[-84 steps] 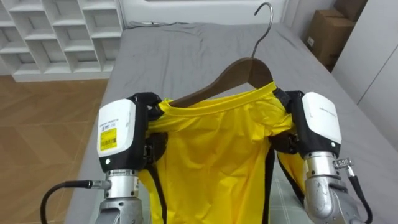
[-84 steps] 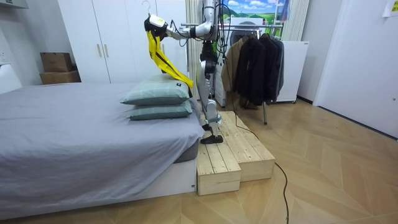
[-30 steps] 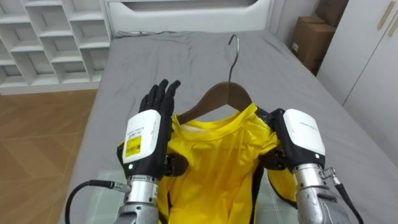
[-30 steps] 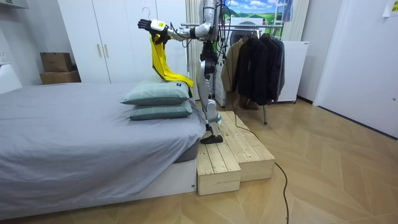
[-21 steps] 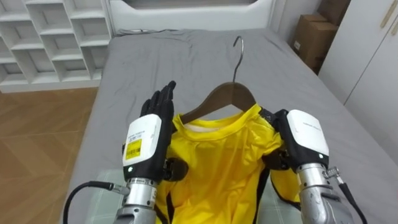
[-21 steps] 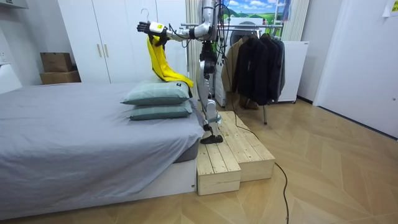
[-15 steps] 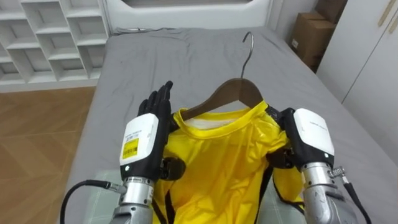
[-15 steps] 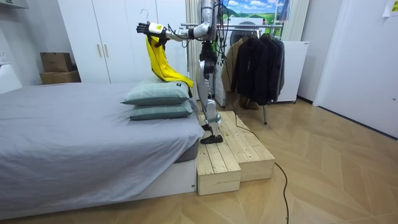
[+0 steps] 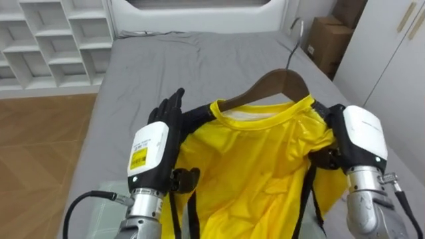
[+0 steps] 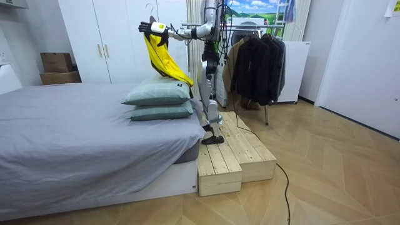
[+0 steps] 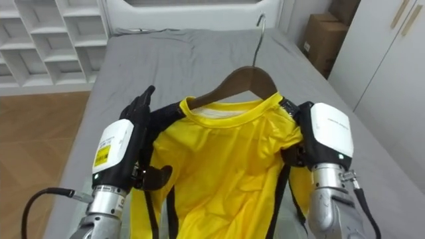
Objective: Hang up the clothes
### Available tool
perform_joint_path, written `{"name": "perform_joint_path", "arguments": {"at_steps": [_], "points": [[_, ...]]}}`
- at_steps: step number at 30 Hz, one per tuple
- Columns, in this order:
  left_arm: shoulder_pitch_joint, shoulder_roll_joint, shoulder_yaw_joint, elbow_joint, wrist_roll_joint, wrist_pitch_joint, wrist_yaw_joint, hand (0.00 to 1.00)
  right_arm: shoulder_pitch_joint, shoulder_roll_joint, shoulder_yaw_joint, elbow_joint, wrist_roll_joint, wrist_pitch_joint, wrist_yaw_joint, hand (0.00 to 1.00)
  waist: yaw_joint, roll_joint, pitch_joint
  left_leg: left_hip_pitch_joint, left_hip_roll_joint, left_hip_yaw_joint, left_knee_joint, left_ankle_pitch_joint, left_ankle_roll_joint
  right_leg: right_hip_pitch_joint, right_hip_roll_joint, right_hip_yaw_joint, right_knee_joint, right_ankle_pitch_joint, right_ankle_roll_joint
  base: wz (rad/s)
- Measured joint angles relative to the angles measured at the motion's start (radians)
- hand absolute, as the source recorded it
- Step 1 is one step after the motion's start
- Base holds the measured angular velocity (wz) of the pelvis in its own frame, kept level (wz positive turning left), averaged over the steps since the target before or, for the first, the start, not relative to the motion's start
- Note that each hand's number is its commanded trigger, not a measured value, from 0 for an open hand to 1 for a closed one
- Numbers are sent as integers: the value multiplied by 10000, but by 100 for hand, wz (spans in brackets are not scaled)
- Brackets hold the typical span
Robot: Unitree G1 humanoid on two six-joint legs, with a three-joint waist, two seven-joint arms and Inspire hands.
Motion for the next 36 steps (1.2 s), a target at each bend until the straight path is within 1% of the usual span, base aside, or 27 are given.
{"name": "perform_joint_path", "arguments": {"at_steps": [5, 7, 8, 10, 11, 13, 15, 17, 19, 22, 24, 25, 26, 27, 28, 29, 30, 31, 33, 34, 36], "points": [[-2, -78, 381, -76, -6, -15, 81, 0, 1, -38, -334, 77, -27, -5, -186, 100, 17, 3, 1, -17, 11, -2, -15, 0, 0, 5, 10, -11, -29, 3, -5, 0], [-5, -48, 606, -193, -37, -32, 173, 0, 1, -60, -365, 101, 4, -5, -336, 100, -3, 2, 2, -23, 12, -7, -23, 0, 0, 4, 7, -11, -43, 1, -5, 0], [-4, 2, 679, -378, -301, -44, 271, 0, 3, -68, -384, 102, 4, -14, -398, 100, -21, 1, 2, -22, 10, -10, -22, 0, 0, 5, -2, -40, -44, 1, -5, 0], [-2, 10, 896, -683, -425, -208, 283, 0, 13, -68, -459, 106, 34, -96, -477, 100, 6, 1, 2, -25, 6, -11, -22, 0, 0, 6, -11, -68, -45, 1, -4, 0], [10, 68, 1044, -872, -536, -367, 283, 0, 50, -68, -527, 108, 44, -215, -511, 100, 36, 1, 2, -21, 8, -10, -22, 0, 0, 8, -8, -65, -50, 1, -4, 0], [73, 171, 1231, -1149, -809, -491, 276, 0, 154, -68, -691, 108, 91, -404, -517, 100, 40, 4, 2, -21, 9, -14, -22, 0, 0, 19, -7, -74, -55, 1, -3, 0], [141, 219, 1427, -1294, -961, -516, 276, 0, 270, -68, -749, 108, 198, -462, -518, 100, 46, 7, 2, -16, 13, -18, -22, 0, -1, 32, -6, -81, -55, 1, -3, 0], [329, 223, 1725, -1300, -1007, -635, 251, 0, 432, -68, -815, 108, 233, -520, -517, 100, 77, 14, 2, 6, 19, -12, -27, 0, 0, 40, -7, -83, -43, 1, -3, 0], [454, 223, 1913, -1300, -1196, -670, 249, 0, 546, -72, -911, 103, 320, -545, -517, 100, 83, 28, 5, 48, 24, -13, -82, -1, -1, 49, -3, -94, -36, 0, -3, 0], [496, 224, 2291, -1301, -1412, -712, 215, 0, 806, -85, -1192, 19, 303, -566, -533, 100, 251, 66, -4, 51, 26, -21, -133, -2, -1, 35, 4, -114, -30, 0, -2, 0], [496, 226, 2758, -1300, -1465, -747, 219, 0, 820, -208, -1397, -53, 274, -565, -541, 100, 345, 139, -17, 36, 17, -22, -125, -2, -1, 20, -5, -116, -27, -10, -13, 0], [497, 227, 2883, -1301, -1464, -758, 219, 0, 820, -280, -1452, -72, 260, -565, -546, 100, 377, 162, -29, 34, 15, -24, -124, -2, 0, 15, -6, -116, -25, -12, -14, 0], [540, 227, 3195, -1303, -1478, -808, 217, 0, 831, -465, -1546, -148, 200, -562, -565, 100, 469, 210, -59, 38, 13, -13, -127, -2, 0, 9, -2, -106, -26, -13, -12, 0], [731, 255, 3580, -1337, -1576, -883, 219, 0, 919, -617, -1694, -371, 66, -562, -576, 100, 504, 267, -95, 46, 14, -13, -128, -2, 0, 13, -3, -119, -24, -18, -9, 0], [828, 272, 3774, -1346, -1618, -884, 227, 0, 977, -682, -1783, -483, -9, -567, -647, 100, 530, 292, -110, 48, 15, -13, -126, -2, 0, 14, -3, -119, -27, -19, -8, 0], [965, 277, 4188, -1345, -1971, -873, 243, 0, 1040, -747, -1959, -626, -80, -570, -805, 100, 572, 314, -114, 49, 19, -17, -121, -1, -1, 17, -2, -126, -26, -20, -8, 0], [1021, 278, 4409, -1345, -2142, -870, 273, 0, 1048, -747, -2032, -673, -120, -566, -876, 100, 571, 316, -111, 47, 25, -22, -122, -1, -1, 17, 1, -141, -29, -21, -9, 4], [1094, 276, 4806, -1344, -2427, -866, 355, 0, 1115, -746, -2181, -805, -157, -567, -953, 100, 581, 317, -111, 44, 36, -31, -122, -1, -1, 22, 6, -168, -29, -21, -9, 0], [1178, 275, 5483, -1327, -3242, -869, 535, 0, 1349, -746, -2300, -1128, -352, -564, -1067, 100, 691, 336, -98, 90, 42, -37, -122, -2, -2, 73, 7, -174, -25, -21, -9, 0], [1183, 276, 5632, -1326, -3454, -869, 576, 0, 1436, -746, -2303, -1242, -349, -568, -1071, 100, 711, 342, -94, 100, 41, -45, -123, -2, -2, 88, 4, -180, -26, -21, -9, 4], [1244, 278, 6144, -1313, -4235, -879, 798, 0, 1793, -746, -2351, -1516, -307, -602, -1081, 100, 784, 351, -87, 135, 13, -126, -127, -3, -1, 175, -26, -259, -31, -38, -3, 10]]}}
